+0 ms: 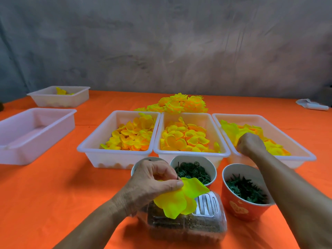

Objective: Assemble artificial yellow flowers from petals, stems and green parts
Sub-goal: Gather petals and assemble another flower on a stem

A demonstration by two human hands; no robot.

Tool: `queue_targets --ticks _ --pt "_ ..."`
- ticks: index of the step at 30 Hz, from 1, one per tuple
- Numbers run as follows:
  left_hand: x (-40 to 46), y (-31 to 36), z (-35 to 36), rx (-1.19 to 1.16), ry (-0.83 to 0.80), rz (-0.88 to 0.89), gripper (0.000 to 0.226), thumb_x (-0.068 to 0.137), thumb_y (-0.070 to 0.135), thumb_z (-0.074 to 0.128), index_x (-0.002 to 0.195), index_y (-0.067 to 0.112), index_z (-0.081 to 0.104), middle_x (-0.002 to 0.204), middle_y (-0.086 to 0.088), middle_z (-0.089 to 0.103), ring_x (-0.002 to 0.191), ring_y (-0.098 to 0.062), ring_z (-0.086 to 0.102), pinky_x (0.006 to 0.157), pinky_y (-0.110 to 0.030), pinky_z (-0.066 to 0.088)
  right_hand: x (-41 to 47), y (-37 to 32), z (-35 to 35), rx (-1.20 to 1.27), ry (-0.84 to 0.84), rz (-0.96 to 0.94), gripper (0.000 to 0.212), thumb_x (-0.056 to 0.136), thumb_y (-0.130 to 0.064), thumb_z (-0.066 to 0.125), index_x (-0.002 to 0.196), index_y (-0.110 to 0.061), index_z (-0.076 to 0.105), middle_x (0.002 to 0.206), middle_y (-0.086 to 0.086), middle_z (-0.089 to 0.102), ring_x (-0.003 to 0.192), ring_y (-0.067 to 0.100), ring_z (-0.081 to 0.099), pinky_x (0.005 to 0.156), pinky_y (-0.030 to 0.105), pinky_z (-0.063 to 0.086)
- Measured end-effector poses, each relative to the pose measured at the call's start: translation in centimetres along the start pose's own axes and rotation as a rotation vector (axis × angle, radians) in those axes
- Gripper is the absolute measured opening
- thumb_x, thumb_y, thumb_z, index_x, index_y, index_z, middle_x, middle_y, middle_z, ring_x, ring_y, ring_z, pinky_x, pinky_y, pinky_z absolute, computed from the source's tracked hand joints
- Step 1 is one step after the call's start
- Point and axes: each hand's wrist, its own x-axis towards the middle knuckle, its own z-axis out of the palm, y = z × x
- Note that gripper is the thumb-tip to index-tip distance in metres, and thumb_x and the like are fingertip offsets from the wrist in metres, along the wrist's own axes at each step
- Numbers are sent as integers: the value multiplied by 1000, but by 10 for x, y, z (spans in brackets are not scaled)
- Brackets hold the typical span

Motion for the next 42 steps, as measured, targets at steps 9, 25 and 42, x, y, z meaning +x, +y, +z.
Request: queue_targets --ticks 9,25,42 --pt "1 -1 0 -13 -7 -4 12 63 22 79 62 13 72 77 -9 68 73 -16 63 68 -28 50 -5 10 -5 322 109 0 18 87 -12 57 69 -10 59 81 21 70 88 35 63 74 36 46" --pt "1 5 0 -4 -19 -18 21 63 20 80 66 2 70 80 -15 67 73 -16 62 67 -28 49 -5 20 -15 870 261 112 34 82 -29 71 93 2 67 72 16 59 66 25 52 72 45 47" --pt "2 3 -3 30 -36 -8 16 62 21 78 60 9 69 81 -14 67 77 -20 63 71 -30 50 5 33 -29 736 109 135 29 69 -13 81 86 7 68 77 14 56 71 23 50 64 35 37"
